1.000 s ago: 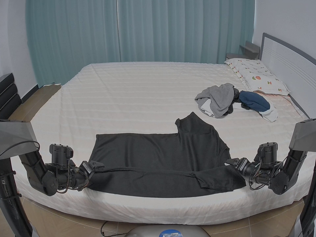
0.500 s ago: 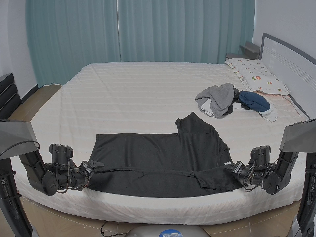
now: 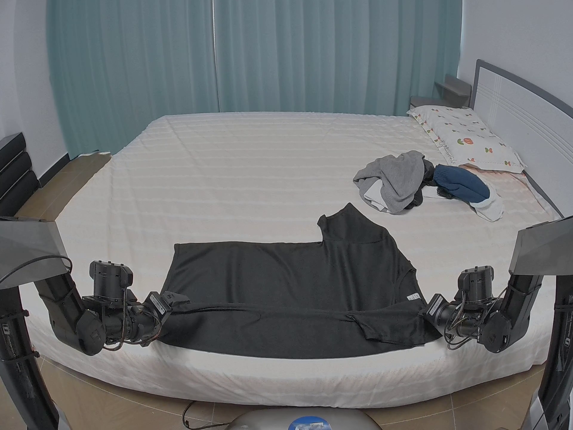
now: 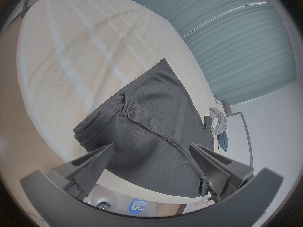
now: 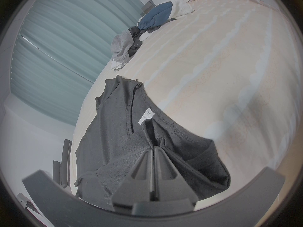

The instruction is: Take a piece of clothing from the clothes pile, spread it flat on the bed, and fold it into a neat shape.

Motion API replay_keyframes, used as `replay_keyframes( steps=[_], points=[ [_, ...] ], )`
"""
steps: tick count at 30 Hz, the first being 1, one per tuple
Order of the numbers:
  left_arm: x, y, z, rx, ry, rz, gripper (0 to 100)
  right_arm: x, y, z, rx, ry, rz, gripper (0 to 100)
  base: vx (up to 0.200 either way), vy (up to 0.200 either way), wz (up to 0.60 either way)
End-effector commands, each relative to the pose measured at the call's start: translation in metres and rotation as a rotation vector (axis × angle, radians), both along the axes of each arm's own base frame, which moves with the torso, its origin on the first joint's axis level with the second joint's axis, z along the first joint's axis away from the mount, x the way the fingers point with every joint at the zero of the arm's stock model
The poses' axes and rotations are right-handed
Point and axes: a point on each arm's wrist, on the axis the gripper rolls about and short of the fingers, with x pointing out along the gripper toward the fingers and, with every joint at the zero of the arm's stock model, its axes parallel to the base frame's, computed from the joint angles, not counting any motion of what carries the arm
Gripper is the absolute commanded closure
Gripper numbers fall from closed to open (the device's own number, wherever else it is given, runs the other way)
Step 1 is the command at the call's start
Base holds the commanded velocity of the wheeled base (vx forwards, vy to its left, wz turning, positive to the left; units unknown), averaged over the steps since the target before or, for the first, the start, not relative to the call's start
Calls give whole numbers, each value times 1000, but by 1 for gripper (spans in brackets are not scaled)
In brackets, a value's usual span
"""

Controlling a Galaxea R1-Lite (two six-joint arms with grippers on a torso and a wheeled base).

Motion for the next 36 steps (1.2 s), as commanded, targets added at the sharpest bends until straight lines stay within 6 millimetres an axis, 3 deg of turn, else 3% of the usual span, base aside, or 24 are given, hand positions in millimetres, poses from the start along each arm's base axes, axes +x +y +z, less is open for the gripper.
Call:
replay_keyframes(
  steps=[1,3,4,7,14,29,36],
  points=[
    [0,0,0,0,-1,0,0,0,-1,1,0,-3,-2,100,0,0,0],
    [1,0,0,-1,-2,2,0,0,-1,1,2,-4,-3,100,0,0,0],
    [2,0,1,-2,-5,2,0,1,0,1,3,-5,-1,0,0,0,0],
    [2,0,1,-2,-5,2,0,0,0,2,3,-9,-2,0,0,0,0],
    [2,5,5,-2,-21,23,0,0,-15,27,26,-101,-50,0,0,0,0],
    [17,1,9,-13,-100,12,0,12,-37,33,96,-132,-151,0,0,0,0],
    [16,-2,11,-19,-105,-3,0,11,-38,32,121,-123,-139,0,0,0,0]
  ],
)
